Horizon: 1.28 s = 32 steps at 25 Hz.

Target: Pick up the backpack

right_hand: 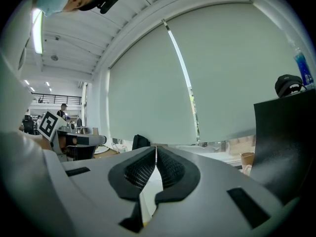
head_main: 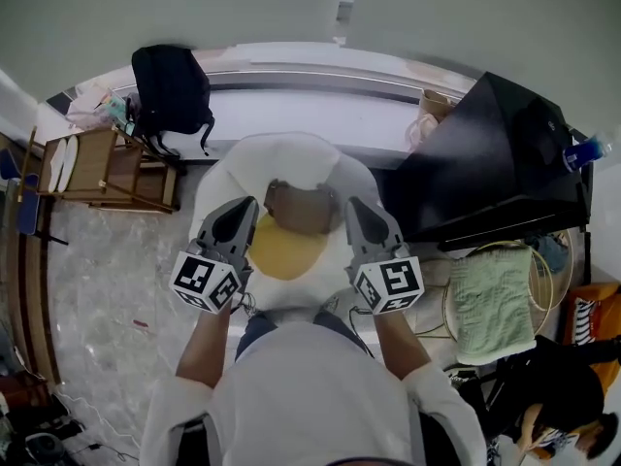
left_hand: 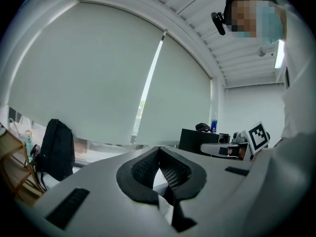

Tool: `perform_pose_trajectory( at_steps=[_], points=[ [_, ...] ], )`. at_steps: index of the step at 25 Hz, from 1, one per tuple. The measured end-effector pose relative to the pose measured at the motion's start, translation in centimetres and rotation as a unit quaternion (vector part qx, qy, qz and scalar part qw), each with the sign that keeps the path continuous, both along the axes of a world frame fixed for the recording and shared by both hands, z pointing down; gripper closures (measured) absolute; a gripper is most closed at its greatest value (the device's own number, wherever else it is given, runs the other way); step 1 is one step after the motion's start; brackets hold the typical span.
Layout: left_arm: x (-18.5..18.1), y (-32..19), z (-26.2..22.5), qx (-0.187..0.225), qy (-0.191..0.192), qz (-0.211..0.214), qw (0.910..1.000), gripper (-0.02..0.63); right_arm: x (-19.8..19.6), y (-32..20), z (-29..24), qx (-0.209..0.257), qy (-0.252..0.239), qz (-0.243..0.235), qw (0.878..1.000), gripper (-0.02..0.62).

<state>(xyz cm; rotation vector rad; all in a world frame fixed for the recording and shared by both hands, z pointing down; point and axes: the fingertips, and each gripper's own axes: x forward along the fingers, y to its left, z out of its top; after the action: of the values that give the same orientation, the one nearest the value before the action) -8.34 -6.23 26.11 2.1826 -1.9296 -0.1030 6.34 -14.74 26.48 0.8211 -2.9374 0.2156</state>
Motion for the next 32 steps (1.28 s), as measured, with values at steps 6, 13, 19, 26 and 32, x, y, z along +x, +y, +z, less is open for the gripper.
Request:
perform_pose_trajectory(
  at_steps=[6, 13, 19, 26, 32],
  points=[
    [-1.3, -1.2, 1.2, -0.013, 0.009, 0.019, 0.9997, 0.574, -1.1, -1.1, 1.4, -0.018, 0.005, 0.022, 1.0, 0.565],
    [-2.4, -2.7, 3.0, -0.028, 0.015, 0.026, 0.9991, 0.574, -1.5, -3.4, 3.1, -0.03, 0.011, 0.048, 0.998, 0.565],
    [-2.7, -4.3, 4.7, -0.037, 0.014, 0.041, 0.9984, 0.574, -2.0, -4.5, 5.0, -0.042, 0.015, 0.057, 0.997, 0.565],
    [-2.7, -5.5, 7.3, -0.049, 0.016, 0.051, 0.9973, 0.574, -2.2, -5.5, 7.7, -0.053, 0.025, 0.066, 0.996, 0.565],
    [-3.1, -6.0, 9.9, -0.065, 0.023, 0.05, 0.9964, 0.574, -2.8, -5.9, 10.2, -0.07, 0.029, 0.067, 0.995, 0.565]
  ],
)
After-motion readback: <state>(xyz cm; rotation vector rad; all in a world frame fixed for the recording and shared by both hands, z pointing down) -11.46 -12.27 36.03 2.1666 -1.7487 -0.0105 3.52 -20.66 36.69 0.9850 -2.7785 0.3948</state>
